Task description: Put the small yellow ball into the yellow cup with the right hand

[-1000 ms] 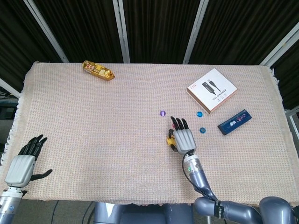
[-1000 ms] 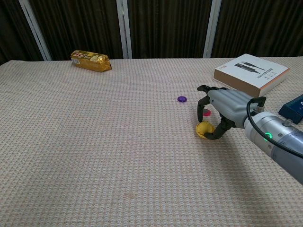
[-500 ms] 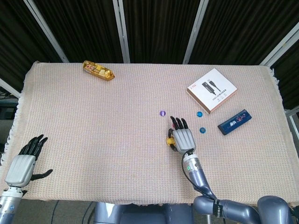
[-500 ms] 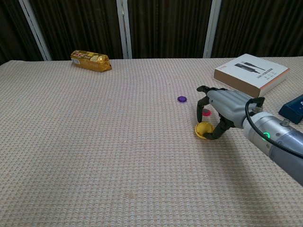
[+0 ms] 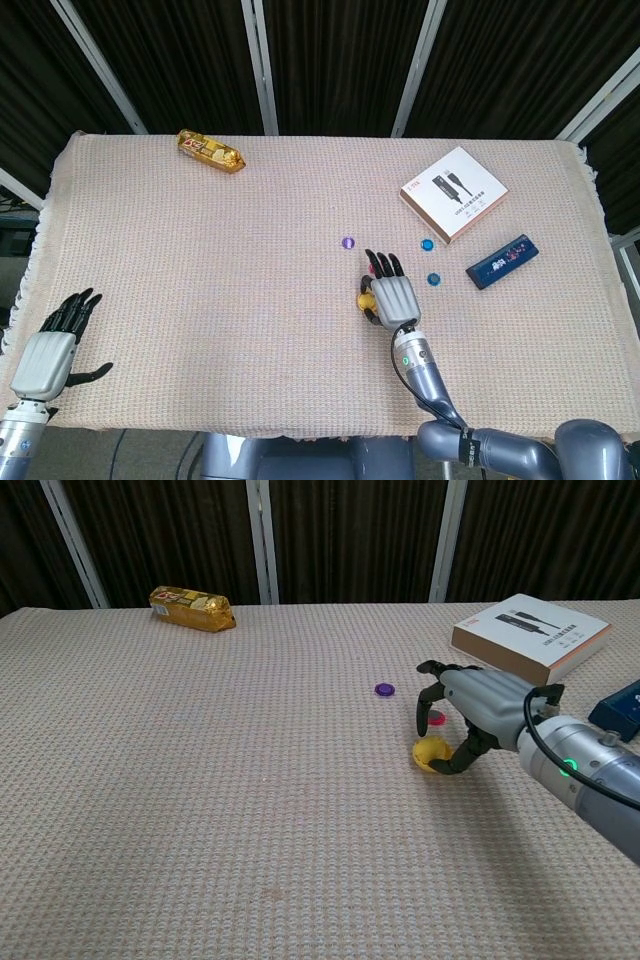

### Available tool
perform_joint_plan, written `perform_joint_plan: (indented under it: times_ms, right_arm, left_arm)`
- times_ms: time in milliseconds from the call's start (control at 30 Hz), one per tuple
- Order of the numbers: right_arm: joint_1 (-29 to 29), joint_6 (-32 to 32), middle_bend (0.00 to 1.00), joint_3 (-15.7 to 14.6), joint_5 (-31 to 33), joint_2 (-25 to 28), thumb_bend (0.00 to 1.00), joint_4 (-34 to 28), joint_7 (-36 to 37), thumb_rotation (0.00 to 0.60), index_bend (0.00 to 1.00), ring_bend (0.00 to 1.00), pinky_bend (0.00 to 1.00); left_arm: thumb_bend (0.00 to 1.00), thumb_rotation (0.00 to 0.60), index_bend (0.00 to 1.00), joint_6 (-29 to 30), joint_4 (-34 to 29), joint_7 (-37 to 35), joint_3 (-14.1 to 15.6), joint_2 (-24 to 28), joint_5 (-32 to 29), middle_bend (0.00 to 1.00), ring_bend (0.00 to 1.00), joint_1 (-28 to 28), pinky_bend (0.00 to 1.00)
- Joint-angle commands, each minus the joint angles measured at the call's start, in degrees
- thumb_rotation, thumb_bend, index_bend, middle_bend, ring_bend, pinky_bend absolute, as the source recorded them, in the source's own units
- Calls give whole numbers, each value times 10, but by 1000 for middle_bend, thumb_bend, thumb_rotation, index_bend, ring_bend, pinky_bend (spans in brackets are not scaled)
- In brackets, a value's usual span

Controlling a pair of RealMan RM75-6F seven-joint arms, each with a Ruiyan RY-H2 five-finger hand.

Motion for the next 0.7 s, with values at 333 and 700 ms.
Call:
perform_joint_plan:
  times_ms: [333, 700]
  right_arm:
    - [-2, 6, 0, -2, -1, 11, 218, -12, -3, 600, 428, 0, 0]
    - [-18, 15, 0, -23, 8, 90, 0, -89, -61, 600, 234, 0, 0]
  left_arm:
    - [0, 600, 0, 1, 1, 0, 0, 0, 1, 0, 0, -1, 169]
    - [0, 600, 0, 1, 3, 2, 2, 0, 5, 0, 0, -2, 170]
